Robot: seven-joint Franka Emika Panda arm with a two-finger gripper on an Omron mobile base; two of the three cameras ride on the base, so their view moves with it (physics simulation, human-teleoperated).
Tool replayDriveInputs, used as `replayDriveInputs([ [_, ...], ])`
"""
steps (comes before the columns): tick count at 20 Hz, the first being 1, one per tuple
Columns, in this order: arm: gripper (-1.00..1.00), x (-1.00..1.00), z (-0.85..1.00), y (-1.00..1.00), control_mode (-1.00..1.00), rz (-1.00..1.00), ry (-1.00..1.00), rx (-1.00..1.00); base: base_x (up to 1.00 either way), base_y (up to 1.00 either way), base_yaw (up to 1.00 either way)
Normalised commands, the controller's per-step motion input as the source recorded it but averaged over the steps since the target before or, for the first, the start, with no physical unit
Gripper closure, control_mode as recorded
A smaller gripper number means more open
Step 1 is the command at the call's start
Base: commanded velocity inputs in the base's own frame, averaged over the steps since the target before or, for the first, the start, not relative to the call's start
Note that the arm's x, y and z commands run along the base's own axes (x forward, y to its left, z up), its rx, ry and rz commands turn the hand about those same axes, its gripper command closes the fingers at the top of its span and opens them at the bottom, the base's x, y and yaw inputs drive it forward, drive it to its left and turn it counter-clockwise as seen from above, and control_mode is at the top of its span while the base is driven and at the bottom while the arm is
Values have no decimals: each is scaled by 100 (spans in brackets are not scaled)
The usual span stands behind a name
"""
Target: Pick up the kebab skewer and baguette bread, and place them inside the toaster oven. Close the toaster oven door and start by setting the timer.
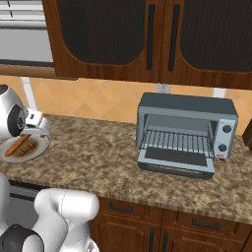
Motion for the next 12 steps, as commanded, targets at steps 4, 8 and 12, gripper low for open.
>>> replayDriveInputs([
  [4, -100, 0, -11, 59, -100, 0, 15, 14, 0, 0, 0],
  [8, -100, -1, -28, 50, -100, 0, 13, 15, 0, 0, 0],
  [12, -100, 0, -44, 47, -100, 0, 13, 3, 0, 0, 0],
])
